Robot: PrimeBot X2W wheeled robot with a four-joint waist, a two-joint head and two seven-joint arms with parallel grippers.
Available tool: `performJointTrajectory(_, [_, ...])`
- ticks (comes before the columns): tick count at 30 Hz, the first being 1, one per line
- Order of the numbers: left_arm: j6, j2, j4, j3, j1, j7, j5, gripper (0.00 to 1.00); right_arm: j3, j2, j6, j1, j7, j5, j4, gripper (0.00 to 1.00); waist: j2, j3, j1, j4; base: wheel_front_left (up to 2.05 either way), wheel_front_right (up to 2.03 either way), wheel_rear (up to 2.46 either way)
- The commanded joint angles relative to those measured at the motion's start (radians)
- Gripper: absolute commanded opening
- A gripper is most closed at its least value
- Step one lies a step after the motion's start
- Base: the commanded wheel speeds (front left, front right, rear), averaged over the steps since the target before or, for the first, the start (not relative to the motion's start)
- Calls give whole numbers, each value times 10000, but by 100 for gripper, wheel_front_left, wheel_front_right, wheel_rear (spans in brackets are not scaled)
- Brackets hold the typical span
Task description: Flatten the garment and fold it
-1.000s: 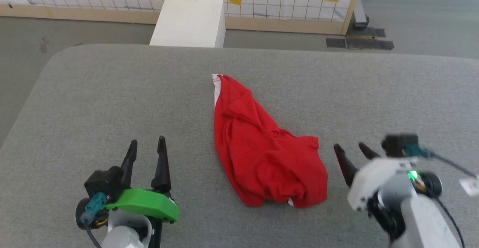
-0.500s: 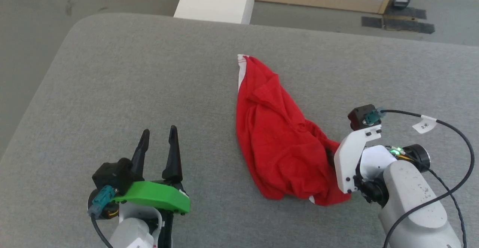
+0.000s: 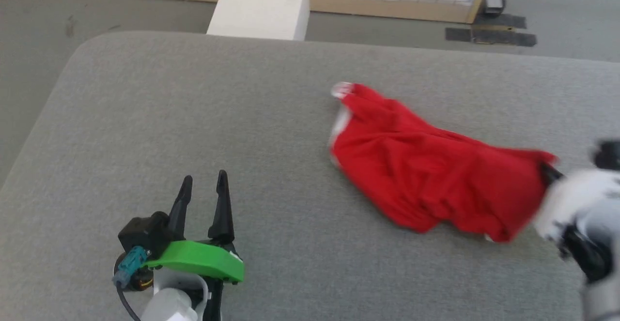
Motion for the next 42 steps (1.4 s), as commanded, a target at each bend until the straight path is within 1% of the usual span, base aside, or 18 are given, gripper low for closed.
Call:
performJointTrajectory(1, [-45,-43,22,-16,80,-45,106,100,-572,116,-15,694,150,-90,-373,0,0,-350,0,-476,0,0,0])
performJointTrajectory(3, [-59,-51,68,-53,94,-45,105,100,-1395,412,-15,1549,572,-142,-977,0,0,-361,0,-644,0,0,0])
performJointTrajectory(4, [-63,-52,82,-58,97,-45,95,100,-1572,541,-15,1913,833,-119,-1189,0,0,-361,0,-729,0,0,0])
performJointTrajectory(7, [-88,-40,173,-100,108,4,50,100,-1635,817,-15,2971,1765,342,-1629,0,0,-368,0,-1003,0,0,0])
performJointTrajectory(8, [-88,-38,198,-109,112,36,31,100,-1571,846,-15,3141,1901,529,-1741,3,0,-373,0,-1087,0,0,0])
performJointTrajectory(9, [-90,-38,222,-128,105,72,14,100,-1495,862,-15,3262,1922,895,-1849,35,0,-376,0,-1170,0,0,0])
performJointTrajectory(10, [-90,-39,236,-138,100,102,-6,100,-1425,867,-15,3314,1840,1204,-1889,100,0,-383,0,-1246,0,0,0])
performJointTrajectory(14, [-258,-128,288,-346,-66,402,-242,100,-1601,873,-15,3242,811,1948,-2113,100,0,-401,0,-1428,0,0,0])
performJointTrajectory(18, [-648,-306,300,-951,-765,1119,-622,100,-2167,875,-15,2896,-427,1686,-2450,100,0,-297,0,-1590,0,0,0])
performJointTrajectory(22, [-918,-436,768,-1781,-2026,2348,-948,100,-2455,876,-15,2565,-936,1482,-2613,100,0,-86,0,-1877,0,0,0])
performJointTrajectory(25, [-787,-492,1543,-2452,-3099,3577,-1206,100,-2345,876,-15,2401,-1015,1494,-2611,100,0,107,0,-2220,0,0,0])
performJointTrajectory(28, [-425,-511,2571,-3375,-4082,5050,-1409,100,-1979,876,-15,2294,-1042,1623,-2487,100,0,376,0,-2690,0,0,0])
performJointTrajectory(32, [-95,-515,3707,-4479,-4825,6498,-1744,100,-1581,876,-15,2198,-1200,1782,-2255,100,0,704,0,-3262,0,0,0])
performJointTrajectory(37, [96,-517,4177,-5084,-5031,6607,-2530,100,-1449,877,-15,2205,-1411,1791,-2072,100,0,933,0,-3573,0,0,0])
performJointTrajectory(39, [41,-517,4260,-5278,-4998,6561,-2902,100,-1471,877,-15,2221,-1458,1775,-2025,100,0,965,0,-3572,0,0,0])
performJointTrajectory(40, [8,-517,4217,-5329,-4979,6441,-3177,44,-1505,877,-15,2235,-1486,1756,-2004,100,0,960,0,-3517,0,0,0])
performJointTrajectory(41, [-20,-517,4184,-5394,-4996,6295,-3317,0,-1530,877,-15,2249,-1500,1731,-1986,100,0,940,0,-3450,0,0,0])
performJointTrajectory(42, [-45,-517,4187,-5477,-5016,6161,-3466,0,-1550,877,-15,2259,-1510,1706,-1967,100,0,907,0,-3355,0,0,0])
